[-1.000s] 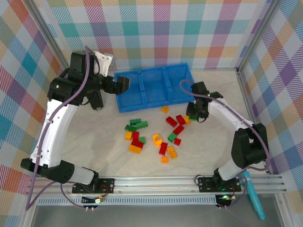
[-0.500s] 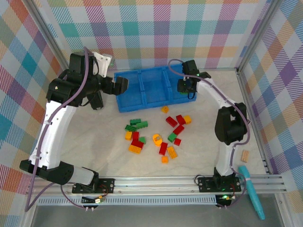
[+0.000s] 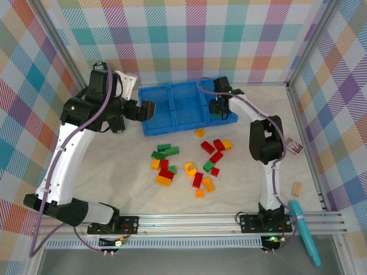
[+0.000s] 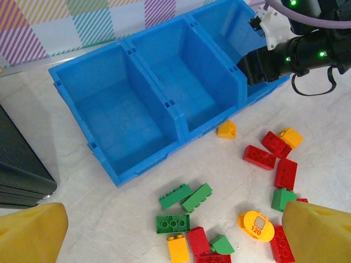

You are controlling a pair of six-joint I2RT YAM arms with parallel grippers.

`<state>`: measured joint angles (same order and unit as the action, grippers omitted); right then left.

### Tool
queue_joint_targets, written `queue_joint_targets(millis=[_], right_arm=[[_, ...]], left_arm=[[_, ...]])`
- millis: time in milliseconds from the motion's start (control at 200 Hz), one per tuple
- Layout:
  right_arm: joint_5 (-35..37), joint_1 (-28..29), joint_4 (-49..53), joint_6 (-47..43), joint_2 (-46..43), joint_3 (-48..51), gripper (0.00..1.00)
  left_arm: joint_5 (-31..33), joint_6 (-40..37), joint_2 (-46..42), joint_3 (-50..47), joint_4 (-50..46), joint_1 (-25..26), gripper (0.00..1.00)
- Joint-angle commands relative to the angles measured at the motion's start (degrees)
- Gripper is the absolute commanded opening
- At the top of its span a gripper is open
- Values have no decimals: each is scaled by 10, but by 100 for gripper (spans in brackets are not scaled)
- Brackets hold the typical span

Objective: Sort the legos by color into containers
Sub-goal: Place the lego in the container, then pick up the lego from the center of the table.

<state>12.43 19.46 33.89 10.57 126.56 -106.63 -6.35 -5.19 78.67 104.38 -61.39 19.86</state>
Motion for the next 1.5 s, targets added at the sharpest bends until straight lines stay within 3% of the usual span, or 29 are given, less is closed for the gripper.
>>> queue_joint_targets(millis=[0,145,295,710,1115,1495], right_arm=[[0,3,12,-11,-29,-17,59],[-7,3,21,-7,-71,6,65],[-5,3,31,-5,-111,43,65],[-10,3,-5,37,-256,294,68],[-48,3,-26,52,-256,385,69],[-62,3,-35,52,-221,397,60]], left_arm=[[5,7,-15,-2,-4,5,100],[6,6,-23,-3,-2,5,100],[-5,8,-34,-6,0,5,100],[-10,18,-72,-36,7,5,100],[-15,25,-72,-47,11,5,100],[-13,28,-73,-51,10,5,100]])
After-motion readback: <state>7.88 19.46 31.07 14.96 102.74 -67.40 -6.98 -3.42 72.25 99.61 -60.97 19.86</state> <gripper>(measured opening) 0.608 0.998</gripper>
